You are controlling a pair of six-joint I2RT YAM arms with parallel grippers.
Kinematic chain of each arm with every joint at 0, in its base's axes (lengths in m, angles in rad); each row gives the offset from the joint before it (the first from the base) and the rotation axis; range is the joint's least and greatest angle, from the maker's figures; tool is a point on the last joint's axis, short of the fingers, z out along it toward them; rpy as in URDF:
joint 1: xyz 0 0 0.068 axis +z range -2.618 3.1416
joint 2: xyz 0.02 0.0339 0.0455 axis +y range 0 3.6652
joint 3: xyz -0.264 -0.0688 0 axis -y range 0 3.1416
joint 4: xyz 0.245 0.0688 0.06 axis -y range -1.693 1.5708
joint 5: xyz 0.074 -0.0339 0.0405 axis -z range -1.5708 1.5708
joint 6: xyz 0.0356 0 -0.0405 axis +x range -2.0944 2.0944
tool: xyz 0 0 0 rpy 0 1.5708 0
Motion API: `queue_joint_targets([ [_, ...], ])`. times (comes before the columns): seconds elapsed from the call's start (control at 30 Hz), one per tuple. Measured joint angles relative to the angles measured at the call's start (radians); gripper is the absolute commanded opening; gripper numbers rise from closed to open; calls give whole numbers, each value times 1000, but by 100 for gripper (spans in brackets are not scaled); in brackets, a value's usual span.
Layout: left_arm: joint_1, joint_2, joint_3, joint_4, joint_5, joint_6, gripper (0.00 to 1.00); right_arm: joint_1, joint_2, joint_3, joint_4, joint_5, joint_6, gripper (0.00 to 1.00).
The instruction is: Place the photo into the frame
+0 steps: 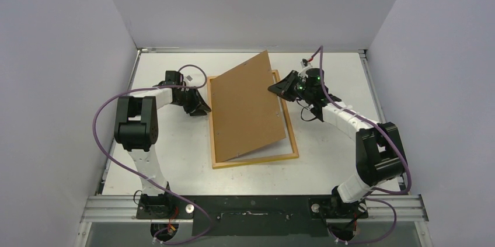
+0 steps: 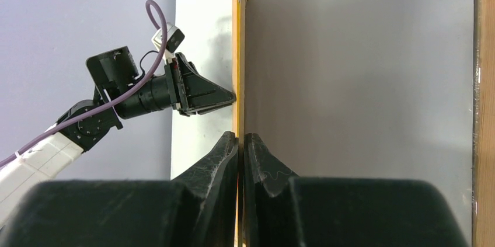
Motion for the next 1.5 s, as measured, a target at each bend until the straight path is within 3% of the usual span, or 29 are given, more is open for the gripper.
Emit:
queue_joint_targets([
  [0.37,-1,0,-3,6,1,-1,32,-34,21,13,-104,-10,-38,27],
  [0.73,-7,0,-2,6,3,-1,33,-51,153,99,-220,-22,-159,34],
  [0.97,-8,0,-2,6,5,-1,34,-54,207,134,-301,-29,-204,52],
  [1.5,-9,6,8,-3,8,2,35,-57,274,293,-468,-37,-304,54],
])
